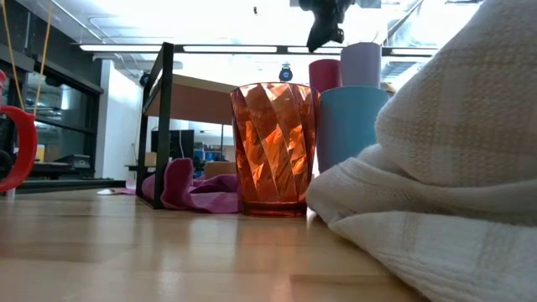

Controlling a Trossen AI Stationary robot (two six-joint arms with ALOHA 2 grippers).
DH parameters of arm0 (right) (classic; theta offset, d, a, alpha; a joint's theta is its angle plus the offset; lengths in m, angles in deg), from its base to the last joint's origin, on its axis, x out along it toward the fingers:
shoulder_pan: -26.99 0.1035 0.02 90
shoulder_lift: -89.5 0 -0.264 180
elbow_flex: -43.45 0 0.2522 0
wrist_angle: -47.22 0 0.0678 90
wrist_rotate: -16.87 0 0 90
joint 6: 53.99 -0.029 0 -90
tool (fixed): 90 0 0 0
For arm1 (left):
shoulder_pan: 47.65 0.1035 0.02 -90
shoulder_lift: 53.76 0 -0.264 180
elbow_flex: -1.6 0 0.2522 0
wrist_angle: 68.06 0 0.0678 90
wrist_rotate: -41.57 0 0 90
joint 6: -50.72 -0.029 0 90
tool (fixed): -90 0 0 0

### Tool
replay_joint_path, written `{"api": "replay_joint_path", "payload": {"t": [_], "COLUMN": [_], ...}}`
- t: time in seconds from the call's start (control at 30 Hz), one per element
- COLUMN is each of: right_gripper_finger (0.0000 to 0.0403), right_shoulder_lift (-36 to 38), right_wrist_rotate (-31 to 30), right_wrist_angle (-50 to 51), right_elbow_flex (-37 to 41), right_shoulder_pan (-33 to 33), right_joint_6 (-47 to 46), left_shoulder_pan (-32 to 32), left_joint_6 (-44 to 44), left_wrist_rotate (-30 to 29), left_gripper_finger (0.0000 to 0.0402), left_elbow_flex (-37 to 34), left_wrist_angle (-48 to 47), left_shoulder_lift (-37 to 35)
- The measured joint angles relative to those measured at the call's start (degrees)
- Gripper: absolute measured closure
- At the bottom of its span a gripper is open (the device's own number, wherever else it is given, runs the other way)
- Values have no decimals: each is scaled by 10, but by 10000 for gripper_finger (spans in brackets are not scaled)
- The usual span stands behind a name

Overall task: Stack small to large cups/mugs on shelf
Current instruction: Put the blue cup on the shelf

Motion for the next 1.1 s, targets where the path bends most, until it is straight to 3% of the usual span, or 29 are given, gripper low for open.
{"api": "replay_joint_path", "payload": {"t": [0.2, 0.43, 0.7, 1.1], "right_gripper_finger": [336, 336, 336, 336], "right_shoulder_lift": [27, 86, 144, 171], "right_wrist_rotate": [21, 90, 259, 267], "right_wrist_angle": [-72, -205, -284, -303], "right_elbow_flex": [0, 0, -1, -1], "right_shoulder_pan": [0, 0, 11, 81], "right_joint_6": [-12, -50, -132, -158], "left_shoulder_pan": [0, 0, 0, 0], "left_joint_6": [-1, 0, 14, 32], "left_wrist_rotate": [13, 80, 170, 240], "left_gripper_finger": [357, 357, 357, 357], "left_elbow_flex": [0, 0, 0, 0], "left_wrist_angle": [0, 0, 0, 20], "left_shoulder_lift": [0, 0, 0, 0]}}
